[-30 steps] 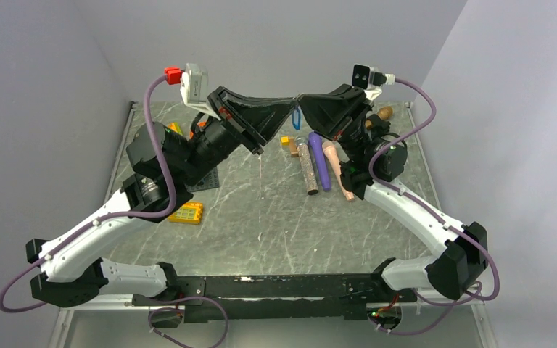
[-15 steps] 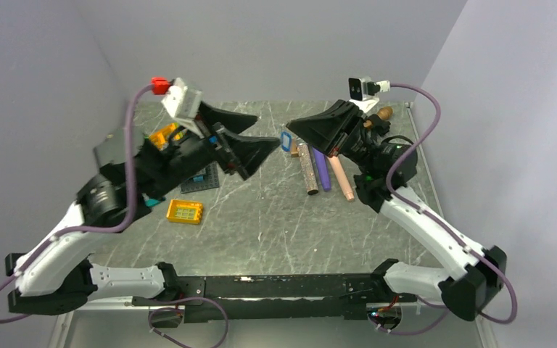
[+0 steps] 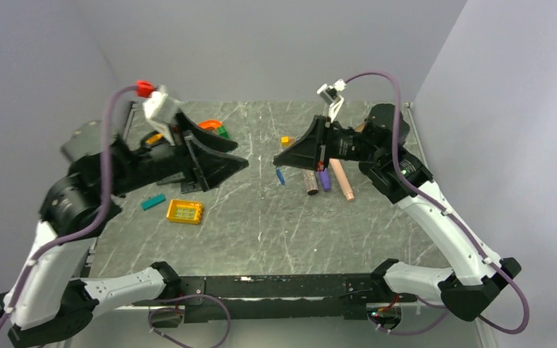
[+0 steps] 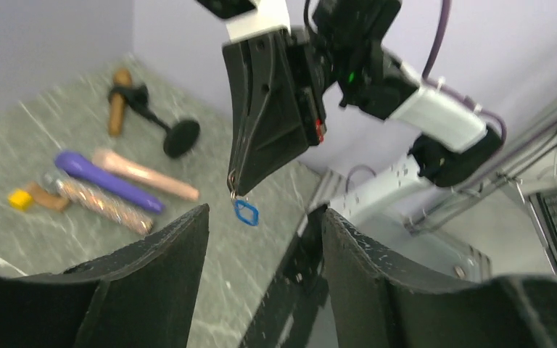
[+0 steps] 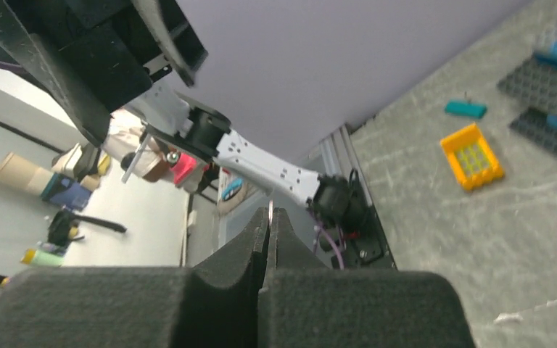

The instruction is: Remove the keys from the keyring

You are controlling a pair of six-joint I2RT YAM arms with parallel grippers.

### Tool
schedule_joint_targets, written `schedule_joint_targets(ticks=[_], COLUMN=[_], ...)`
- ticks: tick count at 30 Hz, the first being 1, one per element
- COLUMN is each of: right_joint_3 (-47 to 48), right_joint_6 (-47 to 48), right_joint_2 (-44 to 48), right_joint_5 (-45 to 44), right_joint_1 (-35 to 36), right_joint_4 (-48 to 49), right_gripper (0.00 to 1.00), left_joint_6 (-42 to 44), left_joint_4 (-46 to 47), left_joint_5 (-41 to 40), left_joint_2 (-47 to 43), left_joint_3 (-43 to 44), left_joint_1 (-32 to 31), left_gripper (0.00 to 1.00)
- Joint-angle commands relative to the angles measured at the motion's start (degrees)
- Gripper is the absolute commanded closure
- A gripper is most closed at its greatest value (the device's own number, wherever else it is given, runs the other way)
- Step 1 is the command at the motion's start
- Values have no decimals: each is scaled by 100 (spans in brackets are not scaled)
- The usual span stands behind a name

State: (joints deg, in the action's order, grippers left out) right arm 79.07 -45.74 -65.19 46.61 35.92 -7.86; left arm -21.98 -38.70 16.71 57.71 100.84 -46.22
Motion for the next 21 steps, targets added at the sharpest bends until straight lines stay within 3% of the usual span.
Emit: schedule_joint_targets(ticks=[1,7,21], right_joint_3=[-199,-365,-298], right_joint_6=[162,-150,-349], right_joint_2=[169,324,328], right_joint_5=[526,523,601], right_joint_1=[9,21,38], right_joint_4=[-547,-160,226], right_gripper=[100,100,100], left_joint_6=[-866,-1161,-1301], left_joint_4=[622,1001,1304], left_joint_5=[1926,2621,2846], left_joint_2=[-2,200,346], left_joint_3=[-834,-960,-1320], left_joint_1=[619,841,823], left_gripper=[39,47,58])
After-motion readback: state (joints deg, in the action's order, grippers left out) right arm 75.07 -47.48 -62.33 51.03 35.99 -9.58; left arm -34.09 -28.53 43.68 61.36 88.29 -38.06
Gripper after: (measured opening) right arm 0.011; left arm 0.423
